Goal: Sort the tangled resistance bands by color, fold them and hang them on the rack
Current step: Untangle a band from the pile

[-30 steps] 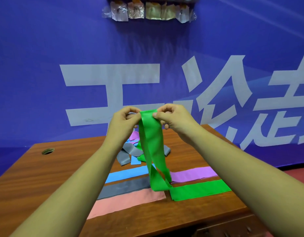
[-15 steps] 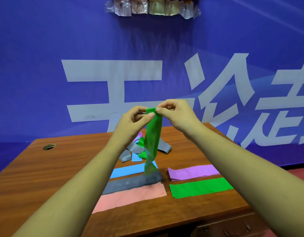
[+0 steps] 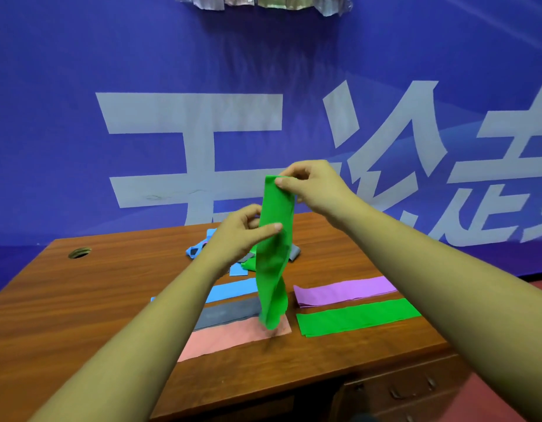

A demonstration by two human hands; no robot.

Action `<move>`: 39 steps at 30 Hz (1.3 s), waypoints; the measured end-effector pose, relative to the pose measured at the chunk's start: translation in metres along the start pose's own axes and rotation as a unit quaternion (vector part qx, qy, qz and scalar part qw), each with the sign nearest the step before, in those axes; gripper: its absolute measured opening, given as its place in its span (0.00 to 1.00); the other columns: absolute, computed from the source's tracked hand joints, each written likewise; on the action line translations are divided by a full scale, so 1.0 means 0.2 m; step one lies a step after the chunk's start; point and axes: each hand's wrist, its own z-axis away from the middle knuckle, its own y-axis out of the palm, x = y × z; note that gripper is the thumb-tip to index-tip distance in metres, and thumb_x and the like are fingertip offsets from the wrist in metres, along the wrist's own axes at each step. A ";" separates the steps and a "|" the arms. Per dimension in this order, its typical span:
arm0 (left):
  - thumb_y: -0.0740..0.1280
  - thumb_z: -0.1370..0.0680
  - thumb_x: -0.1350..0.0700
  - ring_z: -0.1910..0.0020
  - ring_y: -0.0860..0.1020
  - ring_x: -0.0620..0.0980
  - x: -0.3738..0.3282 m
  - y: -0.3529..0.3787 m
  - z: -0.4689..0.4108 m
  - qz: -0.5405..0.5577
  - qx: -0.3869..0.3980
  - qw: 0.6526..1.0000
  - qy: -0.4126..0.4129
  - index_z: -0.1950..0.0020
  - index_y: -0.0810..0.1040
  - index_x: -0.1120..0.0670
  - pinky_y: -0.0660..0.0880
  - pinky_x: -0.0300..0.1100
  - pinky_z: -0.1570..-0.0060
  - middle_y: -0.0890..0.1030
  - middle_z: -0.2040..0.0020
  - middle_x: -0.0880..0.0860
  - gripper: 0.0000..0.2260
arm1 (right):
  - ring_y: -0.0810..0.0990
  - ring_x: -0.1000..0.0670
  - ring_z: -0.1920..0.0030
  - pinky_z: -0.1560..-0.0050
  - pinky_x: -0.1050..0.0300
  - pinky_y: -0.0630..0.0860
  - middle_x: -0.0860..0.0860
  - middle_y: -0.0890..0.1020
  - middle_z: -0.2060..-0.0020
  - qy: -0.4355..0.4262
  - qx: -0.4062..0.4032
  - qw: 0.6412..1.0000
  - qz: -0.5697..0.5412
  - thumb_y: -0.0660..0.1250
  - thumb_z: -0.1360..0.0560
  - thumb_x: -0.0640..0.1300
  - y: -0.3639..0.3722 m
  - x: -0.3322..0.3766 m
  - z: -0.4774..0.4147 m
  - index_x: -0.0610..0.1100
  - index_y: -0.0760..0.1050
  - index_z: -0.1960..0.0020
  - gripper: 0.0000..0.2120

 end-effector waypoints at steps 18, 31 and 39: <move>0.67 0.22 0.57 0.50 0.83 0.53 0.36 0.04 0.11 -0.118 -0.061 0.982 -0.131 0.51 0.78 0.55 0.80 0.46 0.46 0.83 0.52 0.54 0.03 | 0.77 0.53 0.62 0.61 0.58 0.75 0.50 0.80 0.64 0.090 -0.129 0.987 -0.038 0.67 0.24 0.41 -0.18 -0.16 -0.04 0.42 0.79 0.59 0.06; 0.71 0.27 0.39 0.31 0.71 0.53 0.43 0.22 -0.01 -0.126 -0.029 0.971 -0.201 0.25 0.65 0.51 0.72 0.52 0.35 0.70 0.28 0.51 0.35 | 0.78 0.50 0.58 0.58 0.52 0.76 0.48 0.80 0.63 0.045 -0.078 0.992 -0.091 0.68 0.27 0.40 -0.19 -0.09 -0.04 0.41 0.81 0.59 0.04; 0.68 0.26 0.59 0.54 0.83 0.50 0.46 0.11 0.12 -0.130 0.012 0.980 -0.150 0.55 0.83 0.52 0.80 0.53 0.45 0.86 0.56 0.50 0.05 | 0.77 0.49 0.61 0.61 0.53 0.74 0.47 0.79 0.64 0.058 -0.107 0.989 -0.089 0.67 0.26 0.39 -0.18 -0.14 -0.06 0.40 0.80 0.59 0.05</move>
